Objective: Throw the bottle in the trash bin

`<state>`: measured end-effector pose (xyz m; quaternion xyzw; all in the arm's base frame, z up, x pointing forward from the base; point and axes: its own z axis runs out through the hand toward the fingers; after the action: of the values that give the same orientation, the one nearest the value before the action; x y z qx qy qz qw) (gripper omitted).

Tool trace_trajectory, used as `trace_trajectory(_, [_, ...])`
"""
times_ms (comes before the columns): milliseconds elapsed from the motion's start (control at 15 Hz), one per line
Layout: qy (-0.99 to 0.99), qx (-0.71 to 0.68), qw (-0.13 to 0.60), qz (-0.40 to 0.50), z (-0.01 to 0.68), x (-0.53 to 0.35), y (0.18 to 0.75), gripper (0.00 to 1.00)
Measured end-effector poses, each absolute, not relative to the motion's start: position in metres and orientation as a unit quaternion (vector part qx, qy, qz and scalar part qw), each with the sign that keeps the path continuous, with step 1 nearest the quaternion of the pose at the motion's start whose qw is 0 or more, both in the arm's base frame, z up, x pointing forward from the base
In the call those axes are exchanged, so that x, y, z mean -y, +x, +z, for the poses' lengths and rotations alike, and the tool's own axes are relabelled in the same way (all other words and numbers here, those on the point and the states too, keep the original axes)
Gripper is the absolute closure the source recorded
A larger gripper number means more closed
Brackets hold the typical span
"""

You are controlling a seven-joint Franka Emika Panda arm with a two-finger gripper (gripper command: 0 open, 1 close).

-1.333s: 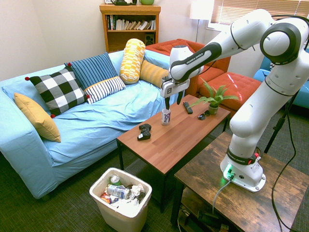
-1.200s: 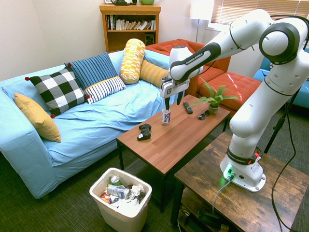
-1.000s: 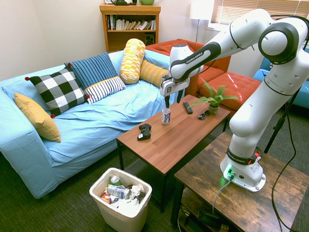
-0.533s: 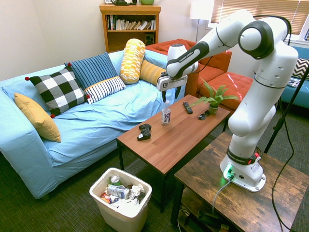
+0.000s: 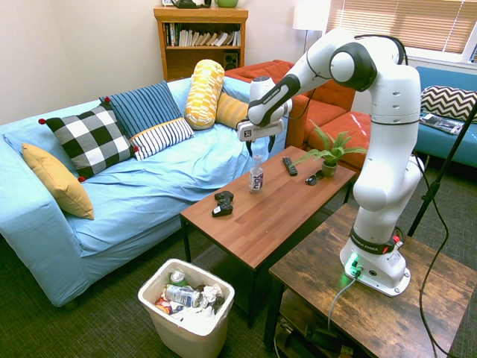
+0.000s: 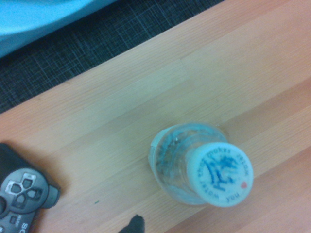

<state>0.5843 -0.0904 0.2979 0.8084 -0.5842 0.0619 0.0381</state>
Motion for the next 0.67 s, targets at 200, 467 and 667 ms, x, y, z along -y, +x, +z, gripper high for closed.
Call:
trace_trajectory(200, [0.806, 0.587, 0.049, 0.052, 0.276, 0.090, 0.592, 0.00])
trace_trajectory(467, [0.799, 0.598, 0.048, 0.047, 0.262, 0.096, 0.603, 1.00])
trace_trajectory(667, [0.792, 0.607, 0.042, 0.045, 0.256, 0.100, 0.610, 1.00])
